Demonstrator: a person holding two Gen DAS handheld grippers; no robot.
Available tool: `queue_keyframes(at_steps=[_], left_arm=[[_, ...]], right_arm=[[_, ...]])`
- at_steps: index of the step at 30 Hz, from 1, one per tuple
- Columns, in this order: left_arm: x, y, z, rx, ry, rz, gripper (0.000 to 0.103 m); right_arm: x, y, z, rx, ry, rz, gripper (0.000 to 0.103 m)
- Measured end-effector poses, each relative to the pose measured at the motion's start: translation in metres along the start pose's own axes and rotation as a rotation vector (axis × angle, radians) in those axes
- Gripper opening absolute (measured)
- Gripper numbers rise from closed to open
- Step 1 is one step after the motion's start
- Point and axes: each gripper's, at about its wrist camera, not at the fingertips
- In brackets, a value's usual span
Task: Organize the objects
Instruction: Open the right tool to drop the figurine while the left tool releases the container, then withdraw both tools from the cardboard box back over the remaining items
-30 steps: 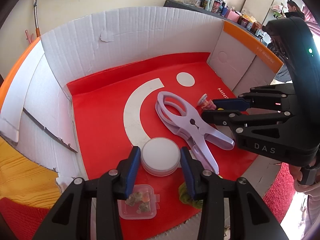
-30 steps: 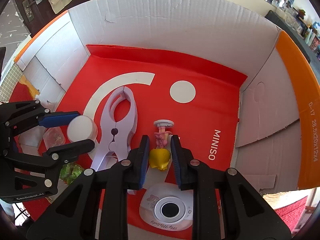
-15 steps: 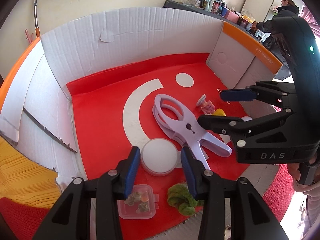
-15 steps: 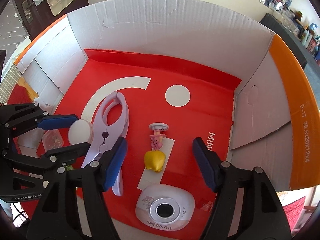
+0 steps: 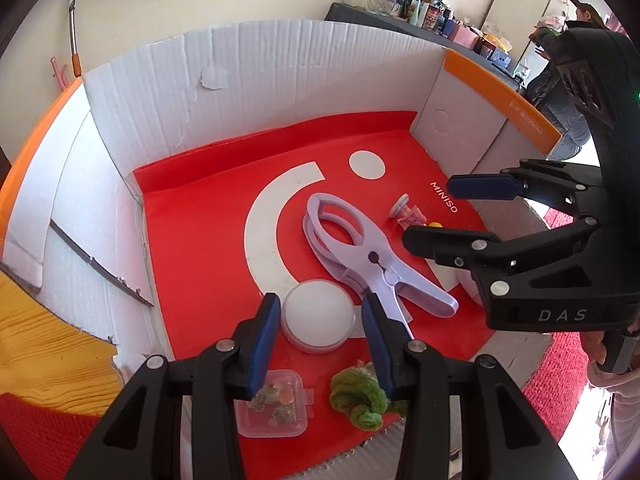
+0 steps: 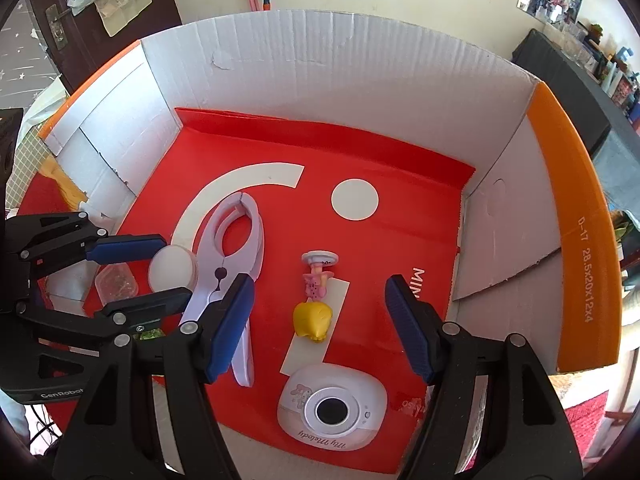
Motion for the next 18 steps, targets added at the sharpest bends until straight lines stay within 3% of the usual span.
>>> queue_keyframes(at_steps=[11,18], left_arm=[[0.0,-0.003,0.0,-0.006,0.002,0.005,0.045],[0.0,-0.024,0.0,0.012,-0.003,0.055,0.045]], right_arm=[[0.001,-0.02,-0.002,-0.021,0.01,0.035,0.067],[0.0,-0.04,-0.016,-0.057,-0.003,0.096,0.067]])
Point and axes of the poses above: each gripper's, at about its wrist camera, not at the fingertips, and y roughly the way its jaws point, z to its right, x to its underside, and after that the axes turned 5 degrees about z, right-handed
